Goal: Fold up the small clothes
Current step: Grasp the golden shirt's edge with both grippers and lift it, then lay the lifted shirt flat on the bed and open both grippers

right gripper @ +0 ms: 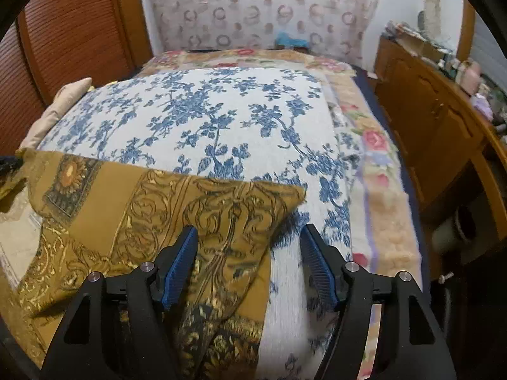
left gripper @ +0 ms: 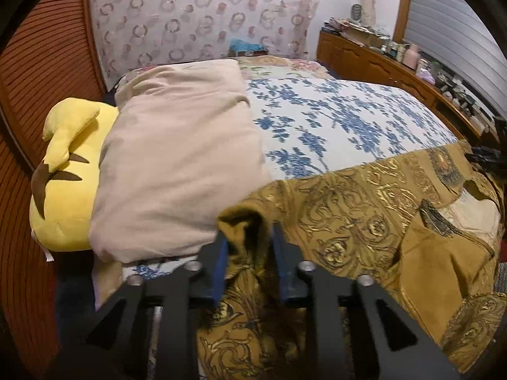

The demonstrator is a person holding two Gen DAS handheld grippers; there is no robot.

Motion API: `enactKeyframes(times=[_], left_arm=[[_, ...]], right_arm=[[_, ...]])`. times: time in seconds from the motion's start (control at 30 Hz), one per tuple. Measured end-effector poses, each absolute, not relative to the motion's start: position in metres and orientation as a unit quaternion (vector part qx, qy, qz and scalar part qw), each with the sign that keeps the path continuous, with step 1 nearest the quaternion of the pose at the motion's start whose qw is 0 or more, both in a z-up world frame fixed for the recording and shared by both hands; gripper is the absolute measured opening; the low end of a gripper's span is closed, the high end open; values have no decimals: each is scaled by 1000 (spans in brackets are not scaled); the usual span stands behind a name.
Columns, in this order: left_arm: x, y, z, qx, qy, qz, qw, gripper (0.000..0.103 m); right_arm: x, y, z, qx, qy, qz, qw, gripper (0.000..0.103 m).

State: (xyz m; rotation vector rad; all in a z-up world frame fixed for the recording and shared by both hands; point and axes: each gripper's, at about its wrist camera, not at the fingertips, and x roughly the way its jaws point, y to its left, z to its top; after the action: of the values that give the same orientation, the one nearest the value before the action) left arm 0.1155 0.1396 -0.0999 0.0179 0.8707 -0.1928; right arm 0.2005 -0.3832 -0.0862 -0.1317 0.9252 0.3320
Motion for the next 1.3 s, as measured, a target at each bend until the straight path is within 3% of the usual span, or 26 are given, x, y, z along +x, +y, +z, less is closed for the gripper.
enactKeyframes(times=[0.07,0.13,0.2,0.4,0.67,0.9,1.13,1.3], left_arm=[[113,136,-97,10,421,-96,902,9],[108,134,-93,7,414,-98,905,5],[100,132,-84,3,398,-104,912,3],[72,130,-33,-22,335,-136,932,3],[65,132,55,-30,249,-154,956,2],[66,142,111,-29,183,-133,974,2],[96,169,125,-41,162,-93,982,2],[140,173,85,-32,215,-75,973,3]], right_arm=[[200,-377,-86,-70,442,164,879,65],[196,-369,-84,-73,436,189,877,41],[190,-363,-83,-72,432,209,874,10],[157,-357,-52,-61,367,211,904,7],[122,-350,66,-54,230,225,945,7],[110,-339,135,-77,157,220,960,7],[144,-343,169,-84,139,177,971,7],[189,-335,136,-121,193,152,962,7]])
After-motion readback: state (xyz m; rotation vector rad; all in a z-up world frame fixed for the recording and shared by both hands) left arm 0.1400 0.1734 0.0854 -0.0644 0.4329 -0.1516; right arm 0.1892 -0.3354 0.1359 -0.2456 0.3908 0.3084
